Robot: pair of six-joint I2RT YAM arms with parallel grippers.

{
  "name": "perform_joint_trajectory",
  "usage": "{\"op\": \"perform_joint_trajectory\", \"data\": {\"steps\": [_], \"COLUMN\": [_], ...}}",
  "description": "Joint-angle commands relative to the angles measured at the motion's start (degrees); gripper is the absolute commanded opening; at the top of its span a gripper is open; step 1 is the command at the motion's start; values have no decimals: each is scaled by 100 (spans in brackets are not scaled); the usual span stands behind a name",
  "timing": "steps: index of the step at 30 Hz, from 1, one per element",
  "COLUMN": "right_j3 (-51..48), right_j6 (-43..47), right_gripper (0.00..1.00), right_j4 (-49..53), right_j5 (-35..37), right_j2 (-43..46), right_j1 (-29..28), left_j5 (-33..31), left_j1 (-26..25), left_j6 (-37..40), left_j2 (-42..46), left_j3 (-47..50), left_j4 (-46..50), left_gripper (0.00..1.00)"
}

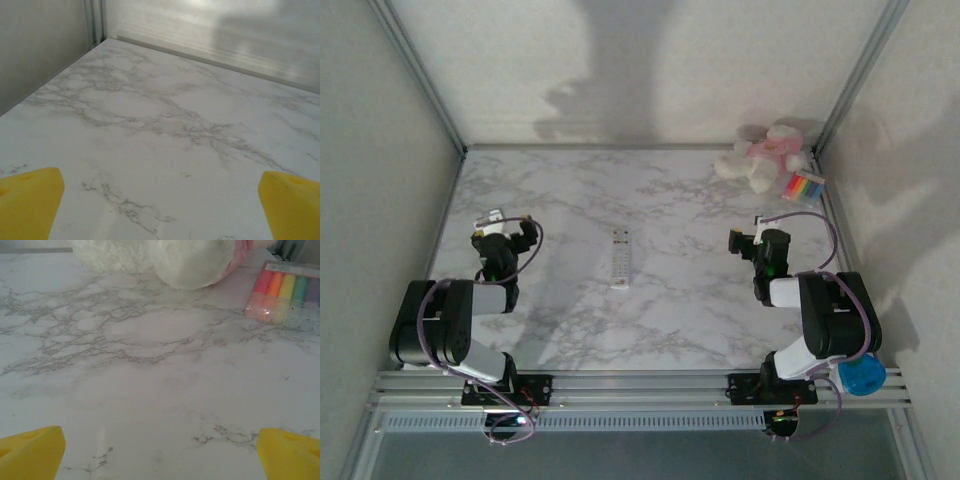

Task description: Load the batteries into the remote control

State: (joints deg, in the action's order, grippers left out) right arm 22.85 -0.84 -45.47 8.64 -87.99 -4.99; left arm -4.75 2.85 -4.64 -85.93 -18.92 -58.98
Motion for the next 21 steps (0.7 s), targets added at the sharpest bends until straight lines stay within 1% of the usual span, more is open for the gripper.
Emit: {"op": "perform_joint_trajectory", "data": {"steps": [1, 2, 3, 4, 5, 6, 7, 8, 21], "right_j3": [-44, -44, -45, -43, -44, -44, -43, -44, -32], "right_j6": [-47, -48, -47, -47, -45, -48, -48, -48, -48], "right_gripper": [99, 99, 99, 99, 99, 99, 99, 99, 99], "right_j4": [-218, -216, -217, -216, -221, -208, -209, -208, -190], "right_j5": [-105, -106, -108, -106, -101, -108, -109, -108, -120], "right_j2": [-18, -17, -17, -15, -17, -17, -15, -17, -17], "right_j1": [34, 34, 34, 35, 39, 35, 34, 34, 43], "left_j5": [383, 415, 370, 338, 326, 334, 328, 325, 324], "left_j1": [49, 49, 40, 36, 32, 27, 26, 23, 22], "left_j6": [121, 138, 129, 129, 130, 131, 135, 136, 139], "left_j2": [-67, -221, -238, -189, -245, -174, -224, -187, -204], "left_j3": [414, 603, 671, 586, 636, 589, 621, 600, 607], "left_j4": [-1015, -1504, -1712, -1380, -1620, -1413, -1558, -1444, -1496], "left_gripper": [100, 100, 100, 99, 99, 100, 99, 99, 100]}}
